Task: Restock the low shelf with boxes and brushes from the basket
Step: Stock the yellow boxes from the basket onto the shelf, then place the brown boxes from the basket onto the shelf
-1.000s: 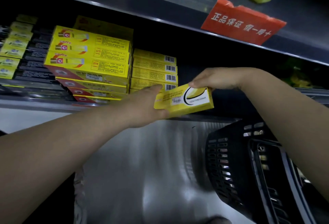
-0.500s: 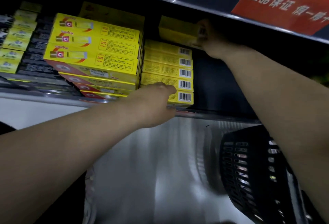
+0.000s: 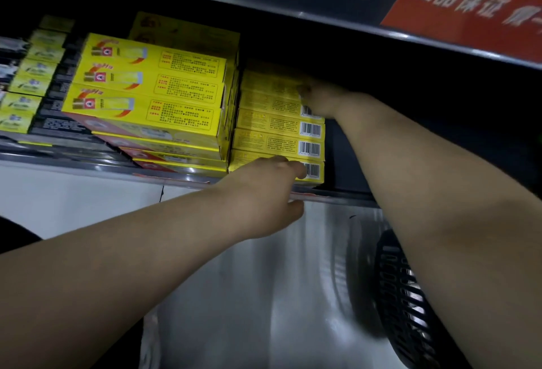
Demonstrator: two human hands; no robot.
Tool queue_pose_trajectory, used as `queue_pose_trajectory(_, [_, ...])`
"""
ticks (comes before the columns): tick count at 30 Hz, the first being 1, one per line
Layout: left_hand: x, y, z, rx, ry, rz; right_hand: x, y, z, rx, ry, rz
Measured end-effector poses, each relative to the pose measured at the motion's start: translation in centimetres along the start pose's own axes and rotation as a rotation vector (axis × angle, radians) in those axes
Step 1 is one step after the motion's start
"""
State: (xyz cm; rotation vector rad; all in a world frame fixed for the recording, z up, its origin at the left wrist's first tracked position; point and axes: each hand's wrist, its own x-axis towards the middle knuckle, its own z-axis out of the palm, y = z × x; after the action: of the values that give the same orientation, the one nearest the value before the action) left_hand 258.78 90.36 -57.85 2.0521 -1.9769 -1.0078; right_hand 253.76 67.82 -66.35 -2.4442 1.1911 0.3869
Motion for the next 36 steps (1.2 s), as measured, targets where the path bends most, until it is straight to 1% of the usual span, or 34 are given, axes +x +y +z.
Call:
queue_pose_trajectory(6, [-0.4, 1.6, -0.1, -0.013, 0.043, 0.014, -0.7, -1.0, -0.3, -0.094, -0.019, 0.035])
queue_pose_trajectory(8, [-0.4, 2.3, -0.4, -0.021, 0.062, 0.03, -1.9, -1.5, -1.0, -0.128, -0.054, 0.026])
queue_pose_trajectory(11, [-0.6, 3.4, -0.9, -0.008, 0.064, 0.038, -5.7, -2.1, -3.7, -0.187, -0.15, -0.008])
queue_pose_trajectory(14, [-1.2, 5.0, -1.3, 0.023, 0.094, 0.073, -10.9, -1.9, -6.8, -0.212, -0.153, -0.057])
queue_pose_trajectory(17, [-1.9, 7.6, -1.8, 0.026, 0.172, 0.153, -17.3, -0.8, -9.0, -0.113, -0.056, -0.069])
queue_pose_trajectory(20, [-2.5, 11.3, -2.0, 0.025, 0.268, 0.309, -24.2, 1.7, -10.0, 0.048, 0.118, -0.107])
queue_pose_trajectory(23, [-2.7, 14.9, -1.3, 0.035, 0.308, 0.446, -30.7, 4.2, -9.8, 0.182, 0.301, -0.114])
queue_pose_trajectory(26, [-2.6, 17.9, 0.3, 0.077, 0.307, 0.536, -35.6, 6.9, -8.6, 0.268, 0.382, -0.048])
queue_pose_trajectory(29, [-2.6, 19.7, 2.1, 0.143, 0.251, 0.603, -38.8, 9.6, -6.7, 0.382, 0.358, 0.035])
queue_pose_trajectory(31, [-2.6, 20.5, 3.0, 0.171, 0.203, 0.629, -40.2, 11.7, -5.3, 0.513, 0.328, 0.122])
queue_pose_trajectory(33, [-2.5, 21.0, 3.4, 0.185, 0.179, 0.645, -41.1, 13.8, -4.0, 0.644, 0.337, 0.236])
queue_pose_trajectory(35, [-2.1, 21.7, 3.6, 0.222, 0.161, 0.671, -41.4, 15.9, -2.5, 0.694, 0.36, 0.355])
queue_pose_trajectory(36, [-1.8, 22.1, 3.6, 0.256, 0.161, 0.687, -41.5, 16.9, -1.8, 0.685, 0.344, 0.407])
